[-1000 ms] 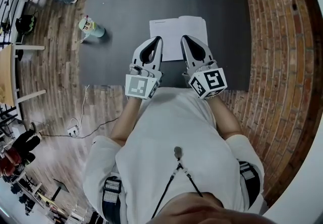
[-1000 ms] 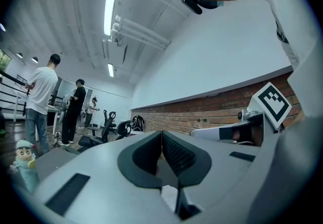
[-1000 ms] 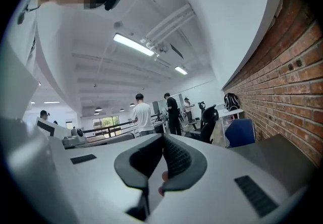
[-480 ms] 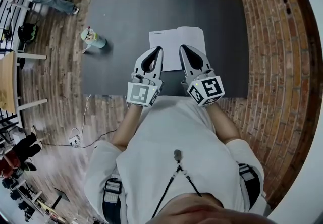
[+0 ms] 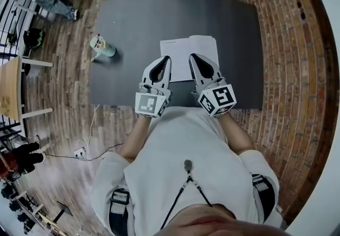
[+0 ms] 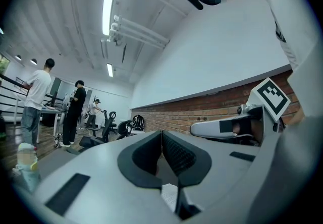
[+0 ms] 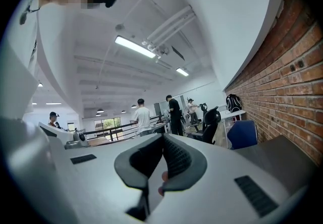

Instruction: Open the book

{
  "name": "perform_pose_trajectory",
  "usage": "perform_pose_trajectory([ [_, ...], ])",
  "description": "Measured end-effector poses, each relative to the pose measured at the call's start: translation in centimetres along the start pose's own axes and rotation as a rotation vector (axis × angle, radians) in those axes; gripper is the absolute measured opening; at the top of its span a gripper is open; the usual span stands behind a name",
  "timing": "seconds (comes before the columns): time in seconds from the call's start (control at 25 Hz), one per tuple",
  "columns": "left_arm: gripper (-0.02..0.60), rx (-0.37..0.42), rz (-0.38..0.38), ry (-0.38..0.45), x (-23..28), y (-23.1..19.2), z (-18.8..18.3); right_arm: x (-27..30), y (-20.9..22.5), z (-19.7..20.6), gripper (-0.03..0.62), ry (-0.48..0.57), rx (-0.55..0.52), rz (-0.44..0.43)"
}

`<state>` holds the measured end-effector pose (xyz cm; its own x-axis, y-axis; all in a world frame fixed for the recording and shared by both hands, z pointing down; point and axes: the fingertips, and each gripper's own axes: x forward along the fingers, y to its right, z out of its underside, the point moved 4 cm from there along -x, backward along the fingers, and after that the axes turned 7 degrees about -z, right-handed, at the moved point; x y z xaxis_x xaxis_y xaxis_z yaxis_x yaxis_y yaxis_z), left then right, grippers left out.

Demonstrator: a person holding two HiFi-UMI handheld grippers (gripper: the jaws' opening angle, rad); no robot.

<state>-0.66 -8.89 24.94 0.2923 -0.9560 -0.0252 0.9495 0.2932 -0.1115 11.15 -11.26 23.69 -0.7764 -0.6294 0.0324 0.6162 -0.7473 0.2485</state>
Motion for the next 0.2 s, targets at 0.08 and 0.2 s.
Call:
perform_pose_trajectory([
  [0.08,0.023,0.004,-0.001,-0.006,-0.16,-0.12,0.03,0.04,-0.02,0.20,0.035,-0.002,0.005,0.004],
  [0.2,0.023,0.007,0.007,-0.015,-0.54,-0.21,0.27,-0.06,-0.17,0.54,0.035,-0.002,0.013,0.018],
])
